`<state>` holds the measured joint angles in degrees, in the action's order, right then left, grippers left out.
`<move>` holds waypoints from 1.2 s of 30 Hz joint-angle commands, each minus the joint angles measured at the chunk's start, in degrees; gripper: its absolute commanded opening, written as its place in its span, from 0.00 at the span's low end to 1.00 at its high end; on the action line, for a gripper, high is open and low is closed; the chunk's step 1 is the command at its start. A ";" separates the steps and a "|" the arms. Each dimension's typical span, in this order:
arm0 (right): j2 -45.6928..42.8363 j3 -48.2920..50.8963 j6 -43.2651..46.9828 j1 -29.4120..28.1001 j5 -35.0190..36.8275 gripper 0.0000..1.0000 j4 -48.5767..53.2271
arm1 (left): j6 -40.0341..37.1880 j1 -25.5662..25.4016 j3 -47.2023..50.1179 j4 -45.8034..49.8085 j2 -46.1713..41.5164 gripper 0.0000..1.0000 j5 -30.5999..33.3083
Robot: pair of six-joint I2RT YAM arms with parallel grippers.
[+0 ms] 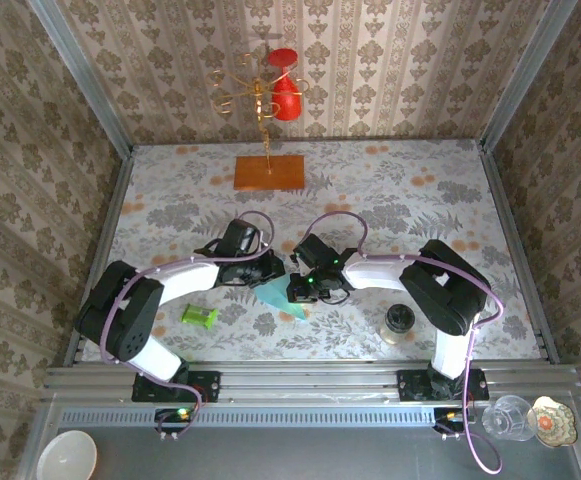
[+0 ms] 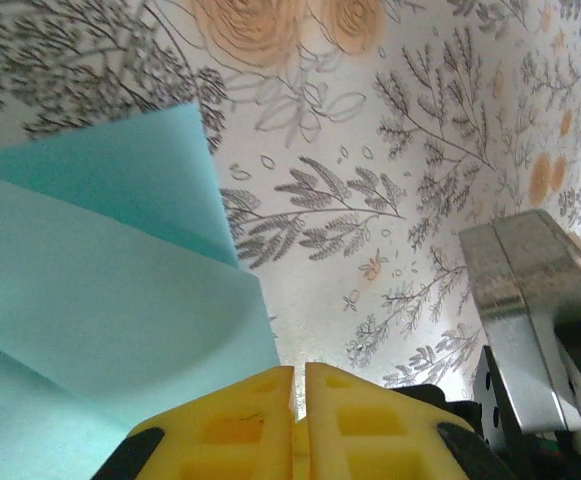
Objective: Fold a paper plane with a square sheet of paper (pick it up from the middle)
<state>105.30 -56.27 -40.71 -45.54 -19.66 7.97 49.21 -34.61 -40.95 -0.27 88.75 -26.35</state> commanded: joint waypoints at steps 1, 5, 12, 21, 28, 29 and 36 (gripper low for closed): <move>2.85 0.83 -0.24 -0.06 2.74 0.09 5.57 | -0.12 -1.13 1.22 0.73 0.17 0.13 0.68; 3.13 0.84 -0.25 -0.01 2.65 0.09 5.94 | 0.03 -1.25 1.24 0.03 2.48 0.13 0.60; 3.36 1.25 0.25 -0.04 4.08 0.08 8.38 | -0.03 1.10 1.90 -2.49 6.61 0.13 -0.19; 4.77 2.81 2.52 0.10 8.82 0.08 14.66 | -8.59 12.60 -0.65 2.13 9.80 0.13 -0.87; 4.59 3.01 2.13 0.20 9.38 0.08 14.39 | -16.59 22.44 -7.89 8.22 15.14 0.13 -2.13; 4.35 3.03 2.04 0.19 9.38 0.08 14.16 | -17.30 23.51 -8.70 9.05 15.54 0.13 -2.17; 2.90 1.97 1.51 0.20 7.71 0.08 11.68 | -16.78 24.44 -9.80 11.43 7.65 0.13 -3.30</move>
<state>105.43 -56.60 -39.20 -45.54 -18.31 9.45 34.20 -9.87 -50.50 8.08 101.08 -31.88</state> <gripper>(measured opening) 0.083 0.132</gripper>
